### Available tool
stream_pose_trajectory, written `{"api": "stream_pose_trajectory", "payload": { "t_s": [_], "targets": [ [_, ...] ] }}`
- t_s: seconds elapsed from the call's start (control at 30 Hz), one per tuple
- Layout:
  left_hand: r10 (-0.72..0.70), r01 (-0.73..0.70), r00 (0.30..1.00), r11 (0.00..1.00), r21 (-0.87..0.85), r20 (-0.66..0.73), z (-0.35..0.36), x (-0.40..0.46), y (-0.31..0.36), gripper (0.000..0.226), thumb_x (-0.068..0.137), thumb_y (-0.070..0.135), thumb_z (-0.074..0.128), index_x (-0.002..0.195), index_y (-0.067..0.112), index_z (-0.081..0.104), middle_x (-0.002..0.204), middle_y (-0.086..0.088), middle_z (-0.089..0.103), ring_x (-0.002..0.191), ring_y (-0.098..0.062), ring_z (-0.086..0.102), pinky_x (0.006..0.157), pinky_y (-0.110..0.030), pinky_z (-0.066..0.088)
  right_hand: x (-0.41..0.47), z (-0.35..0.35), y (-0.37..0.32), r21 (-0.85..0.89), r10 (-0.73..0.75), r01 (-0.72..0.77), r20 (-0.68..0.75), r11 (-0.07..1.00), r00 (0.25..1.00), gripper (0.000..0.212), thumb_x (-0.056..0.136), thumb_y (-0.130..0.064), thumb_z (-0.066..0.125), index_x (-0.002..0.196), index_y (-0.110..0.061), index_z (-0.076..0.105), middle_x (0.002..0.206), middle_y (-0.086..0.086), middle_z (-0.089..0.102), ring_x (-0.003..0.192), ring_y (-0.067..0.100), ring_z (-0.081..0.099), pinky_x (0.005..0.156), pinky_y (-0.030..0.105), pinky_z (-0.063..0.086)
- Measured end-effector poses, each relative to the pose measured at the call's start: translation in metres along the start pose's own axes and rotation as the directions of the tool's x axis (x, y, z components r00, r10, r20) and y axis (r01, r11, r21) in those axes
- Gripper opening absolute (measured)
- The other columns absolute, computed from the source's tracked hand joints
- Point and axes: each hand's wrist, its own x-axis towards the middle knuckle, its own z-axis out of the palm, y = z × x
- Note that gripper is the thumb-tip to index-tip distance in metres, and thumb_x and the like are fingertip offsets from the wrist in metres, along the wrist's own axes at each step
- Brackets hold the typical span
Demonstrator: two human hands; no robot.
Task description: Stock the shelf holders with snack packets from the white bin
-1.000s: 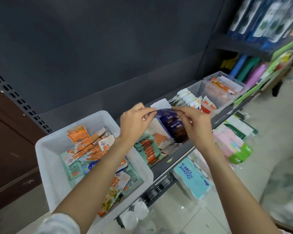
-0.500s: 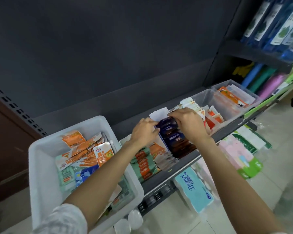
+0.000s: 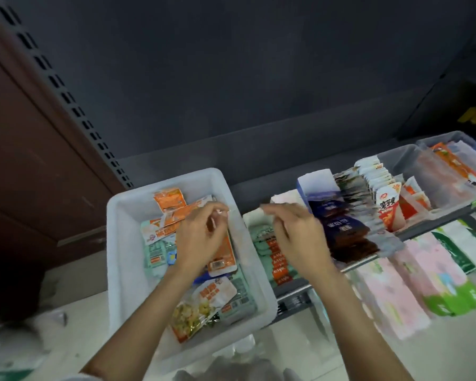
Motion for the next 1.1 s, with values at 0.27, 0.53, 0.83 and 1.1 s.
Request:
{"api": "stream_pose_trajectory", "payload": {
  "t_s": [0.27,0.53,0.83,1.1],
  "targets": [
    [-0.416,0.256,0.864,0.848,0.464,0.284,-0.021,-0.048,-0.093,0.040,0.082,0.020,0.062,0.122,0.018,0.057,0.122,-0.007,0.057,0.115,-0.029,0.049,0.095,-0.036,0.040,0.016,0.138,-0.052,-0.231,0.059,0.082,0.544,0.969,0.837,0.038,0.095,-0.017,0.042,0.132,-0.010,0.044,0.124,0.012,0.054,0.109,0.028,0.055,0.089,0.038,0.047],
    [-0.508,0.153,0.757,0.749,0.645,0.411,-0.003,-0.062,-0.101,0.053,0.085,0.034,0.057,0.134,0.020,0.043,0.136,-0.002,0.042,0.123,-0.025,0.038,0.100,-0.034,0.036,0.013,0.178,-0.062,-0.529,0.282,0.034,0.505,0.848,0.815,0.055,0.099,-0.011,0.035,0.143,0.008,0.008,0.132,0.025,0.045,0.114,0.031,0.054,0.085,0.031,0.049],
    [-0.594,0.728,0.681,0.487,-0.482,0.429,-0.037,-0.041,-0.031,0.024,0.093,0.042,0.049,0.108,0.028,0.062,0.099,0.010,0.070,0.090,-0.006,0.067,0.074,-0.017,0.051,-0.001,0.077,-0.058,0.811,0.446,-0.568,0.461,0.140,0.767,0.051,0.087,0.010,0.055,0.129,-0.017,0.044,0.119,0.012,0.063,0.104,0.023,0.064,0.076,0.038,0.057],
    [-0.130,0.185,0.905,0.978,-0.100,0.406,-0.024,-0.007,0.014,0.016,0.081,0.020,0.071,0.089,0.032,0.066,0.087,0.016,0.069,0.076,0.003,0.062,0.070,-0.019,0.050,-0.023,0.003,-0.031,0.877,0.567,-0.280,0.011,0.390,0.823,0.040,0.084,0.000,0.066,0.110,-0.026,0.052,0.099,0.000,0.070,0.092,0.016,0.065,0.076,0.030,0.052]
  ]
}}
